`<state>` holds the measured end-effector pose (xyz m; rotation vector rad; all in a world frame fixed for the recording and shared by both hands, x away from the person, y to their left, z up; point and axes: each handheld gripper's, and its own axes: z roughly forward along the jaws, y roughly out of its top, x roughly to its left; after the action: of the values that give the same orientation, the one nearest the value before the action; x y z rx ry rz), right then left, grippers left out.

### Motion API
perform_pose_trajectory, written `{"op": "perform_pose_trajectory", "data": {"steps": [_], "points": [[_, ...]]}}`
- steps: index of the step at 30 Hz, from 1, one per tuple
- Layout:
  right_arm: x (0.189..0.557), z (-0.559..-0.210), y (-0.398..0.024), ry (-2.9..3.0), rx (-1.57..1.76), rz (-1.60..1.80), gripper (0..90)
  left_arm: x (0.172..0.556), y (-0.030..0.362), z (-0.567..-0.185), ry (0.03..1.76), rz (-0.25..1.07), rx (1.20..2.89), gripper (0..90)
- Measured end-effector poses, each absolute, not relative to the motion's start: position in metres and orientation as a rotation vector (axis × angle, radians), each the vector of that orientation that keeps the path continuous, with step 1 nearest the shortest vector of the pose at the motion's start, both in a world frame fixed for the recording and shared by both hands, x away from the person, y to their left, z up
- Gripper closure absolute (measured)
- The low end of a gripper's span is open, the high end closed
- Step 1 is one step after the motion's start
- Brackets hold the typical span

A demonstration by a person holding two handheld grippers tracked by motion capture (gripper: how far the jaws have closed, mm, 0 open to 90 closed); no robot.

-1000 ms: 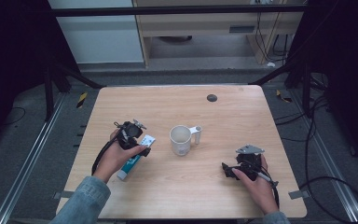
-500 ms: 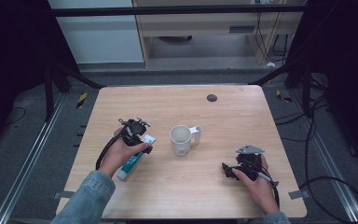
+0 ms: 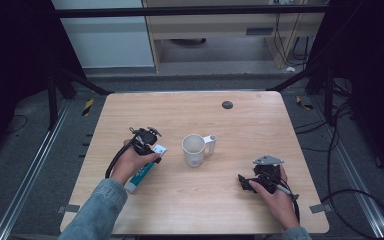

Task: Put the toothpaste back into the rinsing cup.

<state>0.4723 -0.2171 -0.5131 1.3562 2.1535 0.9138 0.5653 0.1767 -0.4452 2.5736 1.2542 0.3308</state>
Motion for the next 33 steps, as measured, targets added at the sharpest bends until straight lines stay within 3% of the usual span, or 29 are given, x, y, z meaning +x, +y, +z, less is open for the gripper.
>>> {"op": "perform_pose_trajectory", "data": {"steps": [11, 33], "points": [[0.471, -0.512, -0.216, 2.154, 1.388, 0.925, 0.8, 0.571, 0.176, -0.46, 1.291, 0.3, 2.579, 44.0], [0.471, -0.512, -0.216, 2.155, 1.383, 0.927, 0.8, 0.577, 0.177, -0.465, 1.315, 0.249, 2.597, 50.0]]}}
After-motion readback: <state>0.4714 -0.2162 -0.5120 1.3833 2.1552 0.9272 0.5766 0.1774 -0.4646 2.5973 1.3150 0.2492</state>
